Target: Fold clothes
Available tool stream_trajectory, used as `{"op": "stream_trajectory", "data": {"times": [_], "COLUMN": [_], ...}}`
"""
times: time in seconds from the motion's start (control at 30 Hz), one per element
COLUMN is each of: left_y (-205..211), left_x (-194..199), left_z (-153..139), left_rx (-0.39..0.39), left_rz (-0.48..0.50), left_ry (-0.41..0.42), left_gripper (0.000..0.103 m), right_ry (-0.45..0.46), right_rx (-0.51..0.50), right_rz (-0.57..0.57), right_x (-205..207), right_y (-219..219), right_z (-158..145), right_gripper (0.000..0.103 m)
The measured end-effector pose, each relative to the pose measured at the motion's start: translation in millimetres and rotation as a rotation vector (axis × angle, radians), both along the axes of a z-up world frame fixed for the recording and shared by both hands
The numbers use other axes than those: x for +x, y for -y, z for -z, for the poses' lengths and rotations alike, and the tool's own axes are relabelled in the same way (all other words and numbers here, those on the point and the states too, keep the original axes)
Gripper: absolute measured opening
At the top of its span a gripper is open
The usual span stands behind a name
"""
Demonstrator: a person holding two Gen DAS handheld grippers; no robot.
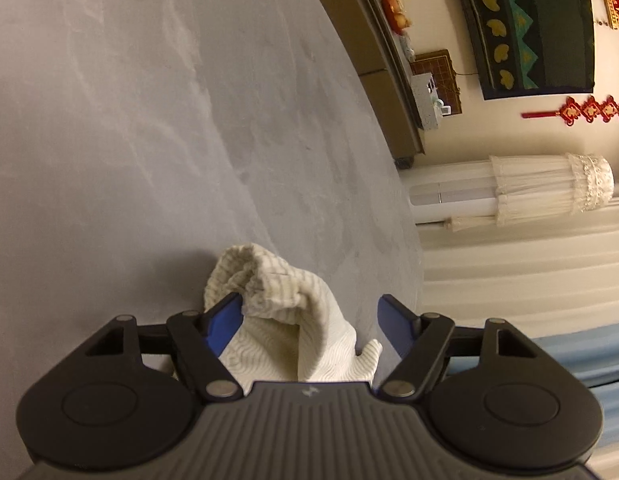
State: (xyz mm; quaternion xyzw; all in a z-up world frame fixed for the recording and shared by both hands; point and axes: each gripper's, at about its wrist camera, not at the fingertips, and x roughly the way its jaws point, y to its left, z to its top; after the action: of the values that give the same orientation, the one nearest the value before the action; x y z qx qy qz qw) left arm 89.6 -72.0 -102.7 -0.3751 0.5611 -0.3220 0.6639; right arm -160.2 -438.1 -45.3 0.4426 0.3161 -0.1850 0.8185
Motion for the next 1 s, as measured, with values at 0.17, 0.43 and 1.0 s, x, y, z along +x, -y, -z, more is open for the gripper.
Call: {"op": "stream_trajectory", "data": {"times": [0.17,0.43,1.0], "left_y": [11,16,-5], "left_x": [-11,-4,-42], "left_z": [1,-1,1], "left_rx": [-0.002,0.055,0.13], "left_rz": [0.06,0.072,0.176], "left_ry": [-0.002,0.083,0.192], "left_gripper": [0.074,0.005,0.047], "right_ry": [-0.02,0.07,0.022], "right_rx": [0.041,-0.077,-0.18], "right_rz": [0.004,-0.001,0.046], "right_x": [0,0,-96], "right_y": [0,-11,-34], "right_z": [7,-15,8], "right_gripper": [0.048,0.006,0.006]}}
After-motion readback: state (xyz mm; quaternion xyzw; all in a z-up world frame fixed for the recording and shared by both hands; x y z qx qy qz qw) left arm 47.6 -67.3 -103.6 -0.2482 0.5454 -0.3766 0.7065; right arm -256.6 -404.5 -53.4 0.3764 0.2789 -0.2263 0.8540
